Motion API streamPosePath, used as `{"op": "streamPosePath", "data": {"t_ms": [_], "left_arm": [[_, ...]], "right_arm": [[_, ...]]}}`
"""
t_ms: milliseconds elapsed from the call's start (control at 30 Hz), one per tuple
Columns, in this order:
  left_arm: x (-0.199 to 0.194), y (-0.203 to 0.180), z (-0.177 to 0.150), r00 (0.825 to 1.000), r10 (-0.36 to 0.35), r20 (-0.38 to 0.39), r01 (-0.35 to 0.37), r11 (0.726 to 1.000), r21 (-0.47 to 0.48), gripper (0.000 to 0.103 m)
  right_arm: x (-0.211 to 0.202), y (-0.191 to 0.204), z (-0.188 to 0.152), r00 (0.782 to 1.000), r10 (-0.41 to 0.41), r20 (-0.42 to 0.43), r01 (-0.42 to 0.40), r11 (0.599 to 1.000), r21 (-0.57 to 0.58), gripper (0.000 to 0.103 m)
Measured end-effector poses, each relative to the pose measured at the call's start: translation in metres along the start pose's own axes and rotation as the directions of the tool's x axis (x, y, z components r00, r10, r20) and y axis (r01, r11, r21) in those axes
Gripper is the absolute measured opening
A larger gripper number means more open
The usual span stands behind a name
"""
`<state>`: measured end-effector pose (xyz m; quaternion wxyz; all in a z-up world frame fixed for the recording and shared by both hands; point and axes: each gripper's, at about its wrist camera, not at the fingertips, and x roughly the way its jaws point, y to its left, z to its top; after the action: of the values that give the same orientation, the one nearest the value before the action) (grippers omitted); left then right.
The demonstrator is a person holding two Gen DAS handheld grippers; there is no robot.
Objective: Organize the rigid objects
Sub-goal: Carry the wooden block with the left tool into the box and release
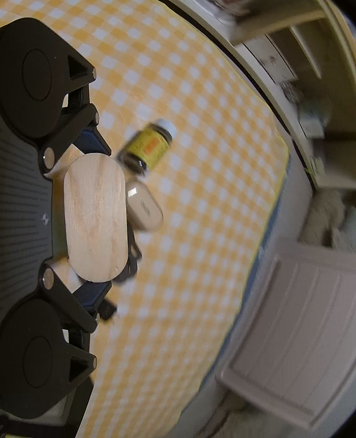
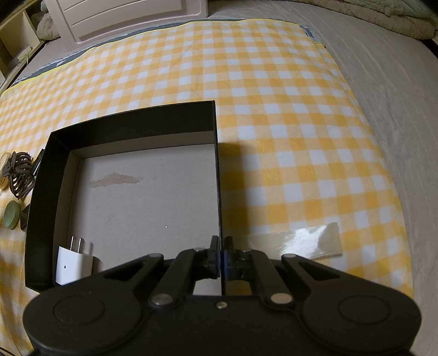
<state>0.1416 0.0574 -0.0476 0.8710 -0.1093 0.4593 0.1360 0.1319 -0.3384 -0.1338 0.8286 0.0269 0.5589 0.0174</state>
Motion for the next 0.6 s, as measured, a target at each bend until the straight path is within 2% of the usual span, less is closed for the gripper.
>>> {"op": "streamPosePath", "data": {"t_ms": [167,267,467,600], "left_arm": [[-0.025,-0.023,-0.006,0.995,-0.087,0.042,0.085,0.995,0.058,0.093],[-0.036,-0.036,-0.014,0.987,-0.156,0.039,0.153,0.985,0.081,0.093],[-0.05,-0.076,-0.041,0.962,-0.274,-0.006,0.271,0.948,0.169,0.093],[-0.053,-0.107,-0.064,0.94,-0.334,-0.07,0.341,0.916,0.21,0.093]], "right_arm": [[0.0,-0.001,0.0,1.0,0.0,0.0,0.0,1.0,0.0,0.003],[0.0,-0.001,0.0,1.0,0.0,-0.001,0.0,1.0,0.0,0.003],[0.001,-0.002,0.001,1.0,0.003,-0.001,-0.003,1.0,-0.001,0.003],[0.0,-0.001,0.0,1.0,0.002,-0.001,-0.002,1.0,-0.001,0.003]]}}
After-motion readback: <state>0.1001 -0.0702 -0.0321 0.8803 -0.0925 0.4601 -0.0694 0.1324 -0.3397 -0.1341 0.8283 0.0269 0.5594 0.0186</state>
